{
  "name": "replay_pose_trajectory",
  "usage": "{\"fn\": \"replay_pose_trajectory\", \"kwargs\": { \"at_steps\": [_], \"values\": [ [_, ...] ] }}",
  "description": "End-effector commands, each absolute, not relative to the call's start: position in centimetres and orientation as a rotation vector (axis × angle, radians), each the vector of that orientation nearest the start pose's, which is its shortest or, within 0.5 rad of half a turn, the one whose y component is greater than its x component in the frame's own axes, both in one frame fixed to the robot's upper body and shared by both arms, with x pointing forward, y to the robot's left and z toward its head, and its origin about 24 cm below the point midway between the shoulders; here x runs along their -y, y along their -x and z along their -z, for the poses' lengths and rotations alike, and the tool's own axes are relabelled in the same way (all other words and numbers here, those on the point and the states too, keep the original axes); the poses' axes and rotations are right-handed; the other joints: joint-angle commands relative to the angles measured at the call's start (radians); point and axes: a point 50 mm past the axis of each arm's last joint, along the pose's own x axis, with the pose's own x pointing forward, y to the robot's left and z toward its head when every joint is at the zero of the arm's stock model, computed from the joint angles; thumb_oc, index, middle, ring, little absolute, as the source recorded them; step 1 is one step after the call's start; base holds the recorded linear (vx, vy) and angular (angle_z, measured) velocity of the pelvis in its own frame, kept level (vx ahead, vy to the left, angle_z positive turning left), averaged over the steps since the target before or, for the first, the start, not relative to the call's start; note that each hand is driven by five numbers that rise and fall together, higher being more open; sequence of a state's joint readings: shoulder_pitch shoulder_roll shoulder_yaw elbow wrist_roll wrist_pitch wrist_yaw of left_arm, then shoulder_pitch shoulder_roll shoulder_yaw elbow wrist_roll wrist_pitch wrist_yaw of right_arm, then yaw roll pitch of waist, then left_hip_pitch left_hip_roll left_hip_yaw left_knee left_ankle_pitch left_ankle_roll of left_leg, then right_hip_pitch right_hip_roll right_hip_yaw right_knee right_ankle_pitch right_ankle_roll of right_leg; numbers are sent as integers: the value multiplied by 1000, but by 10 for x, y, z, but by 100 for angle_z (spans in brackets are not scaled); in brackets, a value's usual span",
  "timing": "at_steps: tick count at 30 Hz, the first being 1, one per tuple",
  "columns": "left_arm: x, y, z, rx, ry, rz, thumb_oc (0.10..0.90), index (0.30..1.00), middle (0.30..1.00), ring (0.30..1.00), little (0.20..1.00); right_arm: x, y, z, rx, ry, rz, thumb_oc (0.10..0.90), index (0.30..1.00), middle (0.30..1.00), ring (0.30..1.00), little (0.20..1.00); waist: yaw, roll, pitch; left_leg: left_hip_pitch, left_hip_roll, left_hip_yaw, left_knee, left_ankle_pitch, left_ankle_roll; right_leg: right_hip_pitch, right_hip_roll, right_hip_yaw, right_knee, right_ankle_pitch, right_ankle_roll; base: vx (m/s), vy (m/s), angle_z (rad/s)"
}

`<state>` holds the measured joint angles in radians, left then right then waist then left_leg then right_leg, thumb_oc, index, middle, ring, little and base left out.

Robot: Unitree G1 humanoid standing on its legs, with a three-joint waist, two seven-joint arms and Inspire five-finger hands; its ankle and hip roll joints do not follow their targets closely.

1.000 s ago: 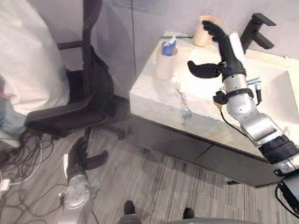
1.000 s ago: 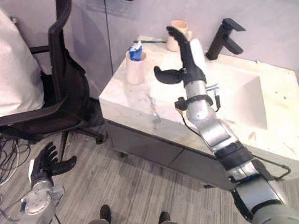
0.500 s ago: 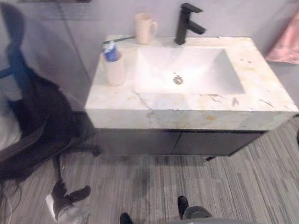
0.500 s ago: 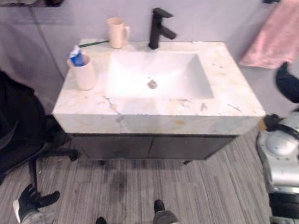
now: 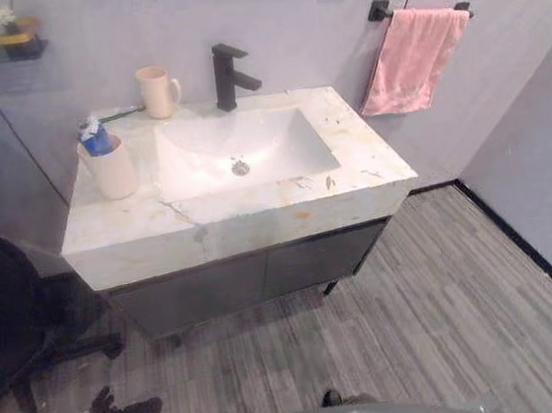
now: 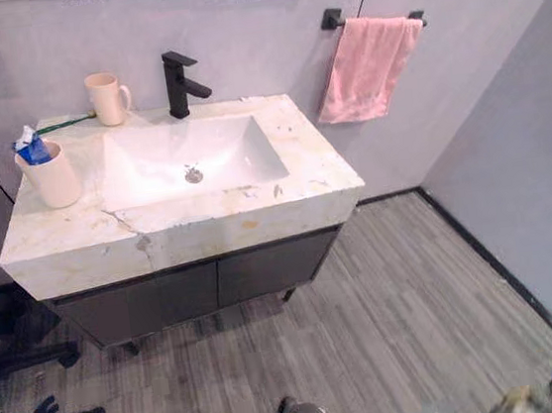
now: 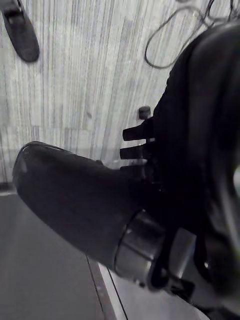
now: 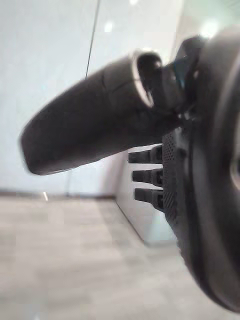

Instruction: Organize the bathroom.

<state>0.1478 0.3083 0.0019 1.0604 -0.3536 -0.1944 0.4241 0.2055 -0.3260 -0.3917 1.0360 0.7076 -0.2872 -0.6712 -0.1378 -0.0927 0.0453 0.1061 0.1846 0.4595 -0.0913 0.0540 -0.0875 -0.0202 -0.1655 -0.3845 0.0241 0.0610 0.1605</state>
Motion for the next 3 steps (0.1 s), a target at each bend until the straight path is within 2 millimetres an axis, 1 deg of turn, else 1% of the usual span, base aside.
{"fn": "replay_pose_trajectory", "kwargs": {
  "at_steps": [1, 2, 3],
  "values": [
    [-302, -107, 119, -794, -162, -798, 800, 900, 900, 900, 900, 354, -72, 103, -684, -241, 1278, 800, 900, 900, 900, 900, 31, 26, 42, 25, -130, -26, 4, -101, 81, 46, -36, 23, 13, -11, 66, 4, -61, -8],
    [-299, -105, 122, -812, -153, -787, 800, 900, 900, 900, 900, 335, -66, 120, -818, -263, 1168, 800, 900, 900, 900, 900, 36, 28, 42, 23, -130, -28, 4, -97, 80, 50, -34, 22, 8, -12, 64, 2, -20, -28],
    [-298, -104, 123, -820, -153, -781, 800, 900, 900, 900, 900, 324, -63, 129, -900, -251, 1088, 800, 900, 900, 900, 900, 39, 30, 42, 22, -130, -28, 4, -95, 79, 53, -33, 22, 4, -13, 63, 1, -26, -36]
  ]
}}
